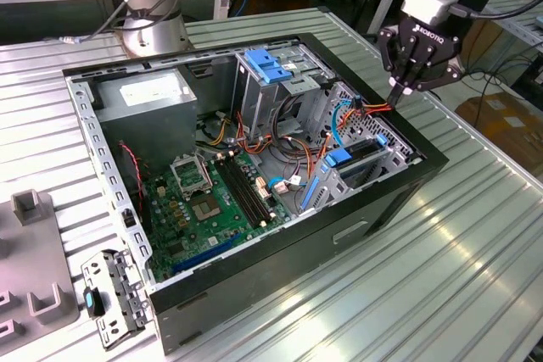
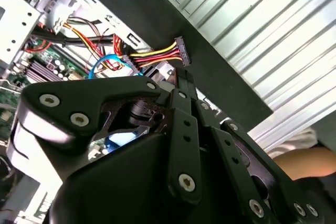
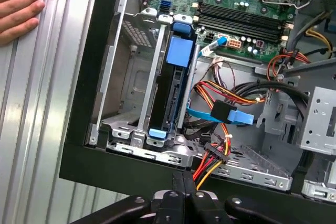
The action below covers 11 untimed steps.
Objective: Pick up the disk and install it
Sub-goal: 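Insert the first disk wire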
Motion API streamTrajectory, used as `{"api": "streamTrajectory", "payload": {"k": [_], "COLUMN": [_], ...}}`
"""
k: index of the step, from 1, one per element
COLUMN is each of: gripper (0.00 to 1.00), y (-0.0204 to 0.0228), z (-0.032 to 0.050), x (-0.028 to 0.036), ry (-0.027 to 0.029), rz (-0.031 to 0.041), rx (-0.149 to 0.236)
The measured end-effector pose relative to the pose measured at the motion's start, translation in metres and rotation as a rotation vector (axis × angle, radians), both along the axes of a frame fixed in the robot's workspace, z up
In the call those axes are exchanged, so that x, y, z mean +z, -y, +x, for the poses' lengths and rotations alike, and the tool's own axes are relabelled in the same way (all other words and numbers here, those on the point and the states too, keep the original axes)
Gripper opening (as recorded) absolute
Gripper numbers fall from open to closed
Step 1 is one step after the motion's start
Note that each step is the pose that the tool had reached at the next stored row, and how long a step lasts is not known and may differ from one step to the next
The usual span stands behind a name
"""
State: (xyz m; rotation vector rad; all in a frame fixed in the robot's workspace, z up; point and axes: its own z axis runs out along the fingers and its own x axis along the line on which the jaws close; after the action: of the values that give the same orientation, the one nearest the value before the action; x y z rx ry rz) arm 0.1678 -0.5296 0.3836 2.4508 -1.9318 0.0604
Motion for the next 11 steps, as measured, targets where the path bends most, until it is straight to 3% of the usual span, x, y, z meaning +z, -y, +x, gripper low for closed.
{"api": "streamTrajectory", "payload": {"k": [2,5,7,11], "gripper": [0.17,0.18,0.31,0.32], "y": [-0.0002,-0.0006,-0.0009,-0.0011], "z": [0.0028,0.0061,0.0098,0.0128], "x": [-0.0024,-0.0041,-0.0056,-0.0069], "ry": [0.0,0.0,0.0001,0.0001], "rz": [-0.0003,-0.0002,-0.0002,-0.0003], "rx": [0.041,0.066,0.094,0.139]}}
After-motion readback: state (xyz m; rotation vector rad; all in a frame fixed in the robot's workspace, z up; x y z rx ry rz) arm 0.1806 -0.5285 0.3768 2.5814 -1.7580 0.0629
